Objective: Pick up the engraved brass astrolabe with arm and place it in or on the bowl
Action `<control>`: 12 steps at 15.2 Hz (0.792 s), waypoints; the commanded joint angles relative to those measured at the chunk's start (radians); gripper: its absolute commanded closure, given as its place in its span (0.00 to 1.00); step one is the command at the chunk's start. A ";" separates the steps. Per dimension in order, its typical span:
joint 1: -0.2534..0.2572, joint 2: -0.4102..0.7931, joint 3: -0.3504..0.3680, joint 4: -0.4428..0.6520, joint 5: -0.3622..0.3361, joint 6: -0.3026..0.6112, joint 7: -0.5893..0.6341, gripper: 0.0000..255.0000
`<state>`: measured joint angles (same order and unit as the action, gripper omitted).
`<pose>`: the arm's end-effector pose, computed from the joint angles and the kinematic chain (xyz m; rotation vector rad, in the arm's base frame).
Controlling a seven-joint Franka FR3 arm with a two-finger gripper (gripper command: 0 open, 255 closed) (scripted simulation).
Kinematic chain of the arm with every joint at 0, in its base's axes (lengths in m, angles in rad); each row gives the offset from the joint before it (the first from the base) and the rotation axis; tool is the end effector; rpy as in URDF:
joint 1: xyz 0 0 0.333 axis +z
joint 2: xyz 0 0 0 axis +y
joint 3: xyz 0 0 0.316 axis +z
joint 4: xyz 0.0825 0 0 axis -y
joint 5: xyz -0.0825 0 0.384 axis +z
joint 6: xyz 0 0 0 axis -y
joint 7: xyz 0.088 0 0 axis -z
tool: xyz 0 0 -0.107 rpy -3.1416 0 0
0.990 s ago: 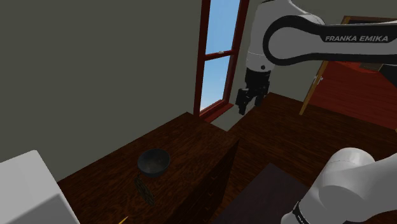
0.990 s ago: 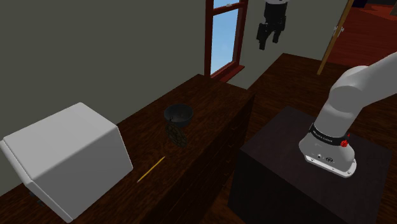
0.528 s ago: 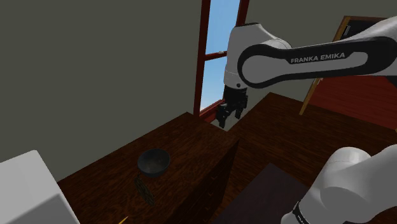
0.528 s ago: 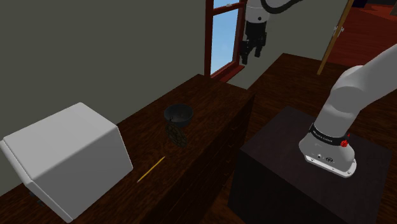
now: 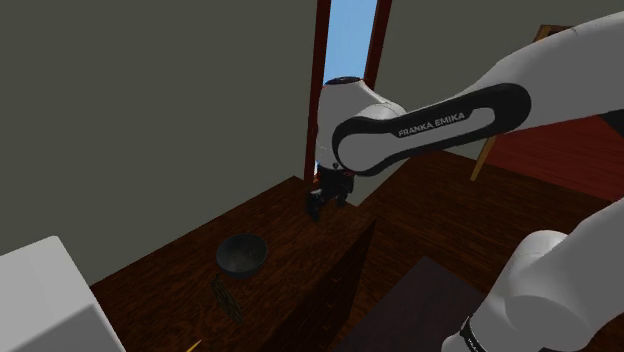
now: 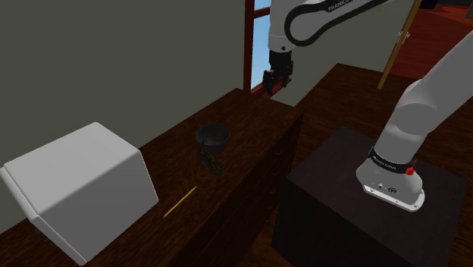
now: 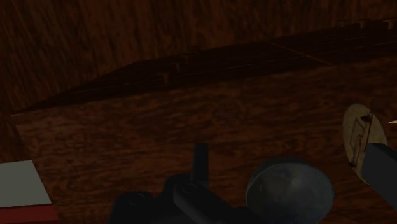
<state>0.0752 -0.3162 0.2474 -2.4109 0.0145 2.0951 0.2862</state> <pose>0.4192 0.1429 0.4270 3.0781 0.0261 0.0166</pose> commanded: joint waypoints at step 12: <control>0.061 0.470 0.099 0.207 -0.134 0.258 0.176 0.00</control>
<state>0.1280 0.1026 0.3430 -2.2302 -0.0974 2.3304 0.4420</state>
